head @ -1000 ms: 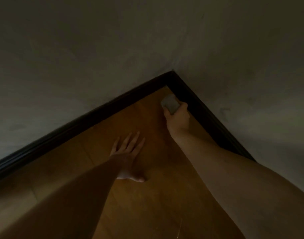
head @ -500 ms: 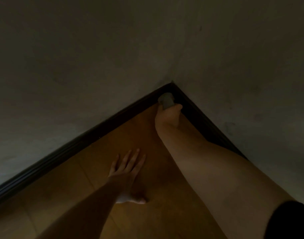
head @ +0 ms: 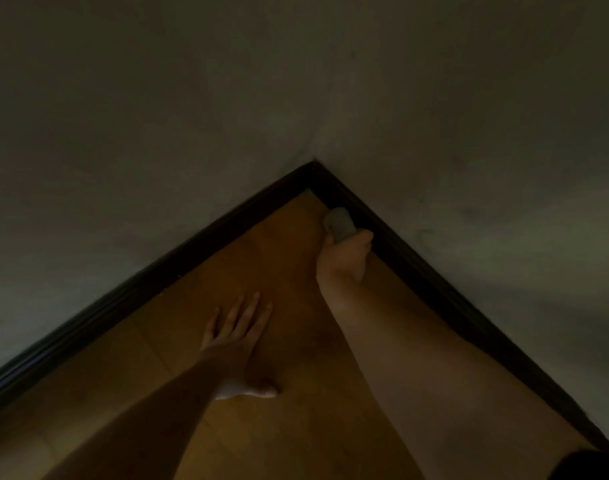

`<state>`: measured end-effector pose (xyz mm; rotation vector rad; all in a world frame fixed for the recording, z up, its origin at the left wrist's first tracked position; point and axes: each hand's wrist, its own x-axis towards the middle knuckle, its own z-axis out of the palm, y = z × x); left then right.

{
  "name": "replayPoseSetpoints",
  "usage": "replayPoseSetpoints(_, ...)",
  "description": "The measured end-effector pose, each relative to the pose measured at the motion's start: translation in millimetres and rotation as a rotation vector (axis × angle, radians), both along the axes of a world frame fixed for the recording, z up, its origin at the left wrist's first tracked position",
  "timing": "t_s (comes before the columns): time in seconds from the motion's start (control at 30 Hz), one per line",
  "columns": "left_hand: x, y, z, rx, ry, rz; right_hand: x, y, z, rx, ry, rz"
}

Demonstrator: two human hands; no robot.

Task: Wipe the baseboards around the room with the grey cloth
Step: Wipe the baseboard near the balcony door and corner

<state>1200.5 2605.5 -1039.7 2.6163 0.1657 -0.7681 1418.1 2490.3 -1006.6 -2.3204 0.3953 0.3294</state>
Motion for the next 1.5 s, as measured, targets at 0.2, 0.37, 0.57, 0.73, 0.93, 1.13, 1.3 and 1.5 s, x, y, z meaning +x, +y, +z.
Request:
replayPoseSetpoints(0.2, 5, 1, -2, 0.104, 0.042, 0.004, -26, -84, -8, -0.083, -0.082, -0.02)
replayPoseSetpoints(0.37, 14, -2, 4, 0.112, 0.026, 0.009, -50, -146, -6, -0.1, -0.091, -0.104)
replayPoseSetpoints(0.57, 11, 1, 5, 0.149, 0.018, 0.047, -78, -205, -8, -0.076, -0.129, -0.224)
replayPoseSetpoints(0.73, 9, -4, 5, 0.173, 0.007, 0.035, -99, -262, -16, -0.145, -0.186, -0.274)
replayPoseSetpoints(0.93, 20, -21, 18, 0.191, -0.036, -0.199, -119, -317, -24, -0.177, -0.225, -0.304)
replayPoseSetpoints(1.13, 18, -80, 16, 0.221, 0.023, -0.156, -133, -351, -23, -0.04, -0.245, -0.38)
replayPoseSetpoints(1.3, 17, -82, 7, 0.191, -0.034, -0.118, -136, -366, -25, -0.021, -0.267, -0.486)
replayPoseSetpoints(1.5, 13, -80, 1, 0.16, -0.087, -0.098, -152, -397, -30, -0.09, -0.223, -0.643)
